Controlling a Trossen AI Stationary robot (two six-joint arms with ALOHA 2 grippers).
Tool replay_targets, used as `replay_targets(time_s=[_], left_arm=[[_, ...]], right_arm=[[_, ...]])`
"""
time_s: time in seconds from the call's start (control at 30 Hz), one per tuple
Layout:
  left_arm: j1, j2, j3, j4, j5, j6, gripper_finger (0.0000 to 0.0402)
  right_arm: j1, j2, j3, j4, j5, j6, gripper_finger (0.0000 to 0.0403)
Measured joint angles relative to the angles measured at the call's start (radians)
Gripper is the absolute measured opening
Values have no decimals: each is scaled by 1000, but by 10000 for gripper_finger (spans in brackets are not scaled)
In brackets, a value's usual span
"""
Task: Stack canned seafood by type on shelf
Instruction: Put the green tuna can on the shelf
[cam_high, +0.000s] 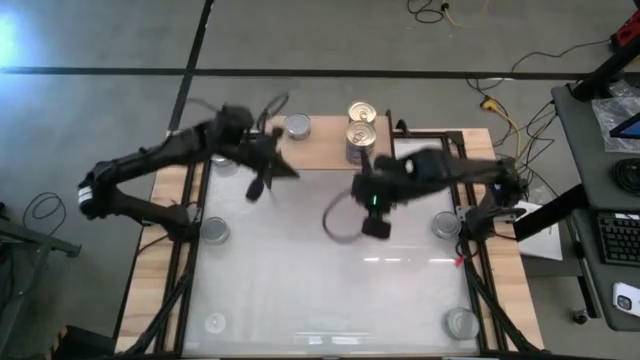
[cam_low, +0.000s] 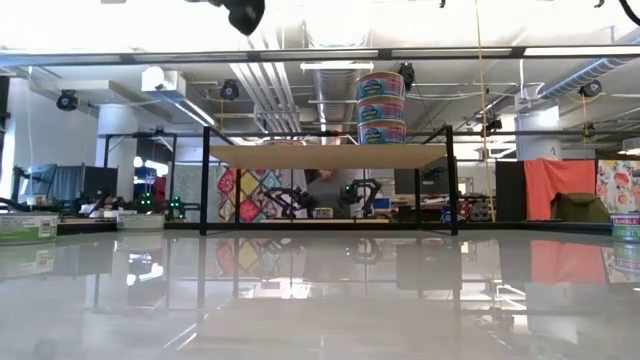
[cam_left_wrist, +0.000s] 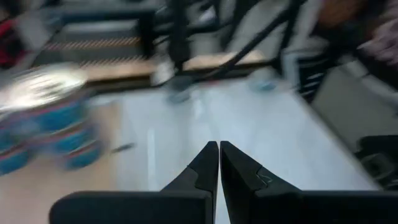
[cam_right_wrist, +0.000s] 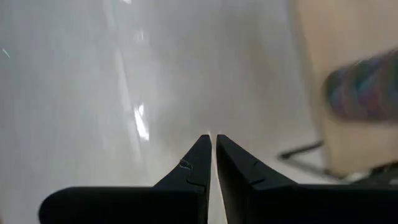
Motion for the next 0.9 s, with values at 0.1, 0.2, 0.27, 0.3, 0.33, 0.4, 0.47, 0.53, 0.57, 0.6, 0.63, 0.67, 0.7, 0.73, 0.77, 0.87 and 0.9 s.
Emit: replay_targets(time_s=[0.1,0.2,0.27,0.3,0.33,0.4,0.47,0.53,0.57,0.6,0.63,0.67,0.7,0.73,0.77,0.87,0.9], left_arm=[[-144,-55,-161,253,-19,-114,1],[-295,-75,-306,476,-120,-184,1],[-382,-78,-380,584,-181,-196,1],[-420,-73,-412,634,-210,-199,1],[-454,-65,-441,679,-238,-202,1],[-516,-39,-495,743,-278,-225,1],[-563,-2,-528,813,-288,-289,1],[-601,38,-544,868,-288,-372,1],[-619,63,-545,899,-289,-414,1],[-639,91,-549,919,-290,-448,1],[-659,124,-554,939,-292,-478,1],[-679,162,-554,974,-299,-504,1],[-702,200,-553,1017,-314,-528,1],[-724,235,-552,1048,-329,-548,1],[-744,272,-543,1078,-342,-568,1],[-809,380,-507,1170,-353,-623,1],[-830,414,-487,1201,-354,-632,1]], right_arm=[[74,-6,-118,0,0,91,18],[133,-6,-244,0,0,162,18],[162,-6,-331,-1,0,209,18],[173,-6,-371,-1,0,229,18],[184,-7,-414,-2,0,251,18],[196,-7,-489,-2,0,288,18],[202,-7,-568,-1,0,323,18],[202,-7,-649,-1,0,358,18],[202,-7,-689,0,1,380,18],[201,-7,-729,-2,1,400,18],[199,-7,-770,-2,1,420,18],[196,-7,-811,0,1,441,18],[192,-7,-853,-1,0,463,18],[188,-7,-893,-2,0,487,18],[187,-7,-931,-1,1,510,18],[180,-7,-1025,-3,-11,563,18],[175,-7,-1050,-1,-22,570,18]])
